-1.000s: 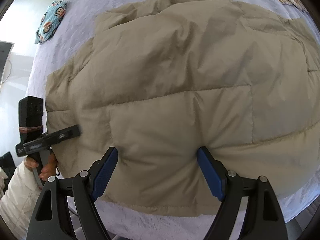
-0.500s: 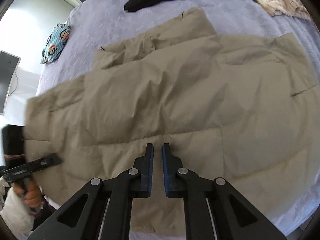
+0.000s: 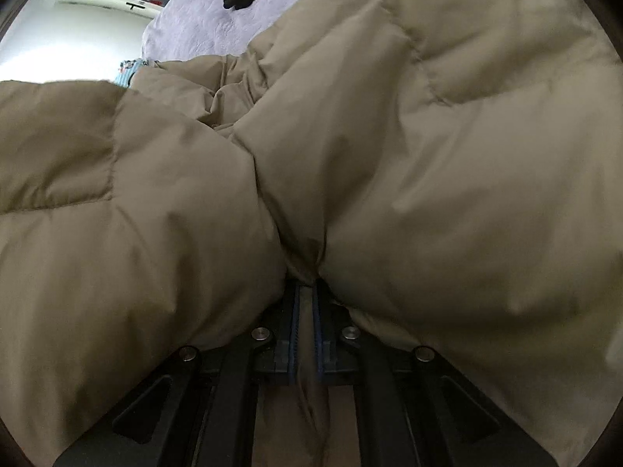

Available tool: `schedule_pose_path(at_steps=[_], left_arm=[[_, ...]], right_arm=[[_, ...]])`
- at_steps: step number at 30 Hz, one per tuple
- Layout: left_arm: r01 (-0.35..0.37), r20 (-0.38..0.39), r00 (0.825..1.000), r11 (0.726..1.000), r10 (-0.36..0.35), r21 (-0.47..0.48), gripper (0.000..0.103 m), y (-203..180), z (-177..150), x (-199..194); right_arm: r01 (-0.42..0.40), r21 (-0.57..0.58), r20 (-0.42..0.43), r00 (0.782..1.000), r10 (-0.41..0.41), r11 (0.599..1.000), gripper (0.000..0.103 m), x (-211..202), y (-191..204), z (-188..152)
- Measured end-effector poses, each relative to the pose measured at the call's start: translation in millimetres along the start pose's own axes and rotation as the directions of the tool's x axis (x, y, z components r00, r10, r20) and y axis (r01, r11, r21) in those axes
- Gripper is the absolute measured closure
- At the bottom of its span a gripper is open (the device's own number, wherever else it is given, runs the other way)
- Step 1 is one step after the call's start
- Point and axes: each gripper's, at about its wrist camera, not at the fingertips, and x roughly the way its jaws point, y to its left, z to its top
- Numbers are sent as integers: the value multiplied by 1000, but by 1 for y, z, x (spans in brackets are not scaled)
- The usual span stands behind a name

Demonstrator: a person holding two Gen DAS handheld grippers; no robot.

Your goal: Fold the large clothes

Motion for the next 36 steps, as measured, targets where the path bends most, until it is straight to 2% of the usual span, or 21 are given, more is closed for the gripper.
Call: schedule_pose_path(at_steps=[4,6,9,12,13,14,15,16,19,22,24,25,26,27,28,29,32,34,36], left_arm=[[-57,-29,998,998,57,3,74,-43,17,25],[-85,-50,995,996,86,24,73,-45,22,32],[-121,-88,988,991,125,54,73,-75,33,64],[-125,-123,983,990,133,70,69,-98,41,96],[-119,-144,981,990,130,82,64,-106,44,110],[-100,-158,981,991,113,86,58,-110,46,119],[-61,-173,982,995,74,82,45,-114,48,128],[7,-201,979,997,9,79,34,-119,51,140],[125,-267,960,985,-90,119,32,-127,53,168],[149,-247,963,975,-105,165,32,-127,55,187],[167,-234,964,975,-130,144,32,-127,55,193],[176,-227,963,976,-145,126,32,-127,56,195],[182,-219,963,977,-155,111,32,-123,57,196],[183,-213,964,978,-159,102,32,-120,56,199],[180,-206,966,979,-157,95,32,-120,57,202],[172,-201,968,980,-150,96,32,-121,58,203],[145,-183,975,983,-123,116,32,-127,59,204],[119,-157,983,982,-96,144,32,-134,58,196],[91,-95,993,980,-74,178,32,-140,58,177]], right_arm=[[-53,42,-11,998,54,998,98,-27,-14,1],[-65,43,16,998,64,997,98,-52,-25,-2],[-71,82,67,996,66,994,94,-93,-54,-15],[-63,126,104,993,50,990,94,-119,-80,-29],[-61,141,114,992,45,988,94,-126,-88,-34],[-60,153,124,991,41,986,94,-131,-94,-38],[-56,170,135,990,33,984,94,-137,-102,-44],[-56,182,141,990,30,982,94,-141,-108,-47],[-62,220,156,987,28,974,94,-154,-126,-60],[-51,217,155,988,17,975,94,-163,-130,-68],[-50,192,156,988,20,980,93,-172,-128,-75],[-61,181,161,986,31,982,86,-183,-134,-81],[-76,167,172,984,47,983,68,-190,-132,-85],[-101,141,192,979,72,985,55,-199,-127,-90],[-127,103,210,972,103,987,32,-207,-120,-96],[-143,70,218,968,124,987,26,-213,-113,-99],[-183,-42,189,964,188,982,26,-216,-78,-101],[-191,-97,163,965,205,977,26,-214,-65,-109],[-157,-131,147,973,176,979,26,-197,-47,-108]])
